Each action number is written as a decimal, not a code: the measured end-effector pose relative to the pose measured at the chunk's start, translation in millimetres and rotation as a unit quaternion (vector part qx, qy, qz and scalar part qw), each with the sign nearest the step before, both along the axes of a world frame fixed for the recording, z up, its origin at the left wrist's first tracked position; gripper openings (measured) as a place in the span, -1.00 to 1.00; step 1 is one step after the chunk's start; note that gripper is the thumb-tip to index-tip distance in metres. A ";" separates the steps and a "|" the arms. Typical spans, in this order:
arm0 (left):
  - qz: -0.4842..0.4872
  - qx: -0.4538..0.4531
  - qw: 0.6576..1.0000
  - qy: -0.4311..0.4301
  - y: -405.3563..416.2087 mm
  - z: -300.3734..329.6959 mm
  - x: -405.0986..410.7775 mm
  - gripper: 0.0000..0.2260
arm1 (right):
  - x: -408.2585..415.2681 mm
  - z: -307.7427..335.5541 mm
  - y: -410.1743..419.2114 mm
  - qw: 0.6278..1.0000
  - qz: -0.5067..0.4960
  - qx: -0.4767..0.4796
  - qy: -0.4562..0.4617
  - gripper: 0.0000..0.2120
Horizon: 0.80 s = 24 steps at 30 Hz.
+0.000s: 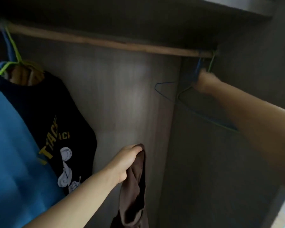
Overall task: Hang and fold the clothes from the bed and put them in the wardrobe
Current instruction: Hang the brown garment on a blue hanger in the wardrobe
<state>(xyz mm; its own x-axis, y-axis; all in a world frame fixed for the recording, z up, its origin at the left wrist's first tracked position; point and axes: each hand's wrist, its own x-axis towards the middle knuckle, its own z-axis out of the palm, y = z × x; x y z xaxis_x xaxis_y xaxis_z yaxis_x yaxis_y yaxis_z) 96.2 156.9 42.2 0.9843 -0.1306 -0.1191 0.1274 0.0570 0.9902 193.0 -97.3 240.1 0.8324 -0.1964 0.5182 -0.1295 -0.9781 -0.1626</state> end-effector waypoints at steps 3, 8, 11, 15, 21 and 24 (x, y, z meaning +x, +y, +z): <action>0.016 -0.018 1.000 0.011 23.8 -0.3 18.1 -0.77 | 16.6 0.7 4.0 0.999 -0.010 0.048 0.000 -0.64; 0.041 -0.040 0.998 0.041 45.1 -2.0 32.2 -0.80 | 25.1 -1.4 27.4 0.969 0.071 0.178 -0.159 -0.73; 0.053 -0.058 0.995 0.057 51.0 -5.4 36.3 -0.82 | 17.4 -21.9 50.1 0.938 0.140 0.189 -0.254 -0.75; 0.064 -0.065 0.992 0.083 52.1 -9.7 38.1 -0.85 | 0.6 -68.1 66.6 0.900 0.218 0.182 -0.331 -0.79; 0.073 -0.064 0.989 0.108 50.2 -18.8 36.7 -0.86 | -28.7 -111.6 80.1 0.904 0.314 0.079 -0.281 -0.80; 0.093 -0.068 0.986 0.123 51.2 -26.1 30.8 -0.84 | -46.6 -124.2 97.3 0.879 0.358 0.091 -0.302 -0.82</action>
<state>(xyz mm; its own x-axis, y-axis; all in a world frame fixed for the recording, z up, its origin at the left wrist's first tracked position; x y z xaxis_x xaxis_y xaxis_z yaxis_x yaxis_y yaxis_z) 127.0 208.1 16.1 0.9361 0.0177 -0.3513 0.3380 0.2320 0.9121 146.4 0.0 115.9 0.3607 0.1409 0.9220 0.6720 -0.7247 -0.1521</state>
